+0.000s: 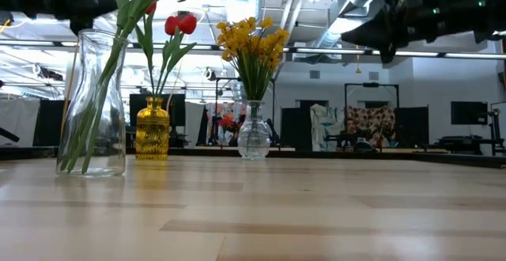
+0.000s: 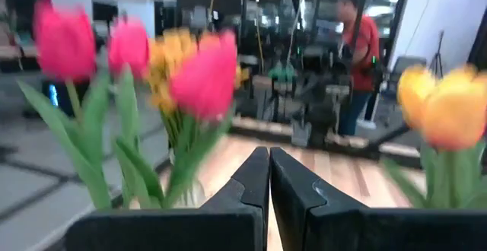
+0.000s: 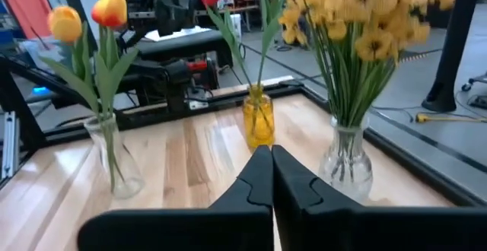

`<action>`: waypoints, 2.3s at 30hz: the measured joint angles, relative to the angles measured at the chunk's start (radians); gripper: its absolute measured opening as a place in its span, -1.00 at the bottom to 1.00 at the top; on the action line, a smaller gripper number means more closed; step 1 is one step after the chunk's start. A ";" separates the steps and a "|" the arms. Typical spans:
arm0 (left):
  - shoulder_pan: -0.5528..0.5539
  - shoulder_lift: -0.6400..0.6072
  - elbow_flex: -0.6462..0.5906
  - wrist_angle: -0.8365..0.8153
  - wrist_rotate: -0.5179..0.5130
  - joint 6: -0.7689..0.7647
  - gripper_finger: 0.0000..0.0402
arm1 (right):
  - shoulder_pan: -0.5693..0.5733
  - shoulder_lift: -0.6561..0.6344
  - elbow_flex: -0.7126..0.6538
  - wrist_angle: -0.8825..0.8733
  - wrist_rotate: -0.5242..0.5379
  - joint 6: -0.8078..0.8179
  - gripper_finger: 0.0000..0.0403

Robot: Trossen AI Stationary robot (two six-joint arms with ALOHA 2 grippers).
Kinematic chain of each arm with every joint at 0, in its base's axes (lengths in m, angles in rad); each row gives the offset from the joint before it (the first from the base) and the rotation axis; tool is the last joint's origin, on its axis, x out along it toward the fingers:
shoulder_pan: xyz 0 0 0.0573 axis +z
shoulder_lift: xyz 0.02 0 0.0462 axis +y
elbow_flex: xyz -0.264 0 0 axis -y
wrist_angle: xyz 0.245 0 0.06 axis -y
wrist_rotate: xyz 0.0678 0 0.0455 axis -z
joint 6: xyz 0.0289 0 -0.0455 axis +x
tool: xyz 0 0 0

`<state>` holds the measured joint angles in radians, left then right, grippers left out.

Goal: Sort flowers into vase by color
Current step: Return to Home Position

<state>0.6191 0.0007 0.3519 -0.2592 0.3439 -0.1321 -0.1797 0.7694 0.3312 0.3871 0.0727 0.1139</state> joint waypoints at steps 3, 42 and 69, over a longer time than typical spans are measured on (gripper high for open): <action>-0.013 0.005 -0.031 0.014 -0.009 -0.003 -1.00 | 0.000 0.002 -0.040 0.027 0.000 0.018 -0.82; -0.530 0.003 -0.320 0.419 -0.465 0.081 -1.00 | 0.007 0.002 -0.173 0.081 0.003 0.067 -0.87; -0.531 0.003 -0.343 0.352 -0.509 0.121 -1.00 | 0.073 0.001 -0.301 0.085 0.067 0.107 -0.87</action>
<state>0.0883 0.0040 0.0090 0.0929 -0.1654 -0.0113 -0.1070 0.7705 0.0300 0.4722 0.1399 0.2214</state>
